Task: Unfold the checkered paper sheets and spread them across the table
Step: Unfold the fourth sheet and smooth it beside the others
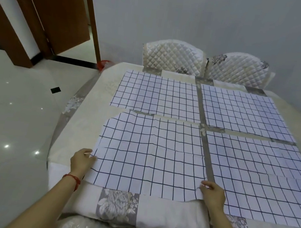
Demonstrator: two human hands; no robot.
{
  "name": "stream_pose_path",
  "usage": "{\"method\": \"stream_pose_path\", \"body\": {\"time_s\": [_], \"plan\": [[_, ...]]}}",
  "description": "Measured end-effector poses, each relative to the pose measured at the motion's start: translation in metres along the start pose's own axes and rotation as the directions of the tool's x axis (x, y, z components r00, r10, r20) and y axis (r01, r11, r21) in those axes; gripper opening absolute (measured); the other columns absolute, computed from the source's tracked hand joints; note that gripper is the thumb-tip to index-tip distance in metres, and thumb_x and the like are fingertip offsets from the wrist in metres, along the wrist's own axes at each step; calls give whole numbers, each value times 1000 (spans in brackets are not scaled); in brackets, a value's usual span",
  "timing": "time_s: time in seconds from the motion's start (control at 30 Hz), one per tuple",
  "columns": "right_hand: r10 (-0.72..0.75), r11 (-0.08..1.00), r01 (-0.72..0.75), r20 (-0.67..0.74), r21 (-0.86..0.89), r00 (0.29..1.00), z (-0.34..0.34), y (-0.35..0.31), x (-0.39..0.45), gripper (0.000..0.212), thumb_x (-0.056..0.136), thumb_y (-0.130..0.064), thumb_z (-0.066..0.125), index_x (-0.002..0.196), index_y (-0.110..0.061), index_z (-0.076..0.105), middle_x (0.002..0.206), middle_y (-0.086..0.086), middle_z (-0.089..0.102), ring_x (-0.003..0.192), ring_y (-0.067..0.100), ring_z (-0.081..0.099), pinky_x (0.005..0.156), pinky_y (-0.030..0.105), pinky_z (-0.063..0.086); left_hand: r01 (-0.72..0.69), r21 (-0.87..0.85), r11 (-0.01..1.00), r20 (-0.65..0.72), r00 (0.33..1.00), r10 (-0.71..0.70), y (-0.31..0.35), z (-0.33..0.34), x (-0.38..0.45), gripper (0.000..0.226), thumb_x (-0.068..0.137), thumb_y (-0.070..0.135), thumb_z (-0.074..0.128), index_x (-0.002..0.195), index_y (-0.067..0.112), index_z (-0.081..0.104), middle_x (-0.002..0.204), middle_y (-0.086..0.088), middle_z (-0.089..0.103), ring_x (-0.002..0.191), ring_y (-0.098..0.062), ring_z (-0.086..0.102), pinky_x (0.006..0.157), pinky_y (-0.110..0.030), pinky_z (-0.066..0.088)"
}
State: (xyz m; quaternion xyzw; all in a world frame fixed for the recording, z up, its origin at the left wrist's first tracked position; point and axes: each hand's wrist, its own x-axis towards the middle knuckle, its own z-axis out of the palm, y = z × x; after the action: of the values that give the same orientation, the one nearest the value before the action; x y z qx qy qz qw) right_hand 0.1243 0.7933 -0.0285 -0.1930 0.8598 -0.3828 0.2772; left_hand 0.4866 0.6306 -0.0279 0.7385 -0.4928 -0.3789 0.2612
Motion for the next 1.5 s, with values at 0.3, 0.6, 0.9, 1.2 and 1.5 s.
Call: {"method": "stream_pose_path", "body": {"time_s": [0.3, 0.6, 0.9, 1.2, 1.5], "plan": [[-54, 999, 54, 26, 4, 998, 14, -9, -4, 17, 83, 4, 58, 97, 6, 68, 88, 10, 56, 82, 23, 47, 53, -2, 35, 16, -17, 1000, -98, 995, -17, -3, -18, 10, 31, 77, -4, 60, 106, 4, 67, 84, -13, 58, 83, -25, 52, 90, -34, 42], [-58, 982, 33, -130, -188, 990, -7, 7, -5, 21, 86, -2, 49, 95, -2, 68, 97, 22, 66, 69, 29, 56, 61, 30, 44, 3, -14, 1000, -7, 1000, -3, -9, 2, -16, 36, 77, -6, 62, 111, 1, 62, 93, -18, 60, 96, -33, 56, 92, -36, 42], [-411, 824, 403, 68, -399, 909, 39, -37, 2, 29, 88, -16, 53, 115, -9, 61, 138, 11, 47, 131, 27, 37, 108, 40, 25, 56, 20, 998, -31, 998, -55, -2, 4, -4, 37, 77, 11, 65, 114, 6, 60, 106, -19, 64, 98, -34, 57, 82, -33, 42], [-493, 540, 681, 470, -495, 732, 142, -53, 18, 88, 76, -69, -16, 146, -26, 13, 157, -3, -2, 146, 17, -3, 114, 31, -13, -19, -54, 998, 59, 998, 22, 41, 24, 57, 10, 83, 18, 54, 85, 13, 63, 80, -5, 58, 78, -21, 52, 72, -28, 40], [-558, 448, 653, 380, -610, 737, 156, -32, 24, 56, 95, -50, 11, 143, -25, 25, 151, -2, 17, 140, 13, 7, 113, 29, -9, 98, -119, 988, 148, 986, -80, 93, 52, 141, 21, 78, 24, 67, 67, 12, 53, 76, -8, 50, 76, -18, 47, 58, -27, 34]]}}
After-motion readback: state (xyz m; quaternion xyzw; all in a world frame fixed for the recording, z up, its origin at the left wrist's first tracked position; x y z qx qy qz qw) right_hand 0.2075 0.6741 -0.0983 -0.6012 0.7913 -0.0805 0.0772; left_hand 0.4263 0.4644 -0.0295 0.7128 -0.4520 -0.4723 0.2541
